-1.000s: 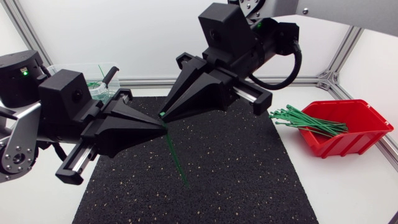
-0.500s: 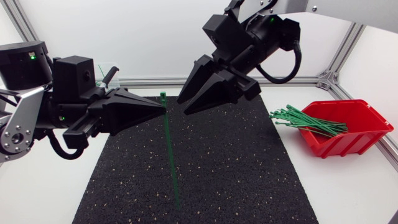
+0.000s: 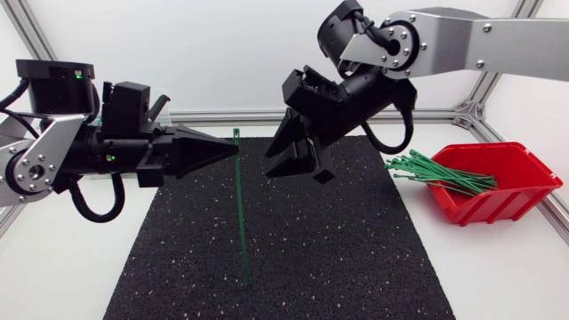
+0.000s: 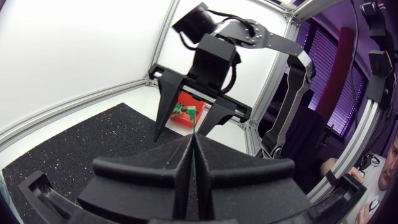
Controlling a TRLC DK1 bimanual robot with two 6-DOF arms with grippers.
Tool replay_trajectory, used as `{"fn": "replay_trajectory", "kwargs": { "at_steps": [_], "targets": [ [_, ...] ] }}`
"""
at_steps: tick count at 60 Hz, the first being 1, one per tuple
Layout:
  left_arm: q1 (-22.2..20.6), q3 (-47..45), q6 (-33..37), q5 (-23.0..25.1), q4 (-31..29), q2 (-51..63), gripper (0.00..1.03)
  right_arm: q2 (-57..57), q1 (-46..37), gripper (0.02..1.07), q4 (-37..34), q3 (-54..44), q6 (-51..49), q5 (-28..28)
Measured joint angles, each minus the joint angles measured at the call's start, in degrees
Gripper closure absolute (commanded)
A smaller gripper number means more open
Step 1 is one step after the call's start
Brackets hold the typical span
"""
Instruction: Take a green cable tie from the red box, thread the tail through the head to close it, then place it in the transparent bin on the left.
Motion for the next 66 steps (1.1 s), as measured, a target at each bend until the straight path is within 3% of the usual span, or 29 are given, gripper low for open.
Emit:
{"fn": "replay_trajectory", "kwargs": {
  "at_steps": [4,12,26,43,66],
  "targets": [
    [-0.1,1.4,-2.3,-0.9,-1.6,-0.2,1.00,-4.3,1.4,0.48,3.0,-2.3,3.3,2.4],
    [-0.6,4.2,-7.4,-1.9,-3.3,-0.4,1.00,-7.5,2.3,0.48,3.1,-2.7,8.1,2.0],
    [-2.4,5.3,-17.9,-1.9,-3.1,-5.3,1.00,-8.0,0.7,0.48,-5.7,-1.9,17.1,-9.0],
    [-6.5,-0.5,-26.3,-1.9,2.8,-11.2,1.00,-12.0,-0.3,0.48,-9.2,-1.9,23.1,-16.0],
    [-8.5,-5.4,-29.6,-4.3,9.4,-15.2,1.00,-16.1,3.1,0.57,-3.5,-6.2,29.7,-18.2]
  ]
}}
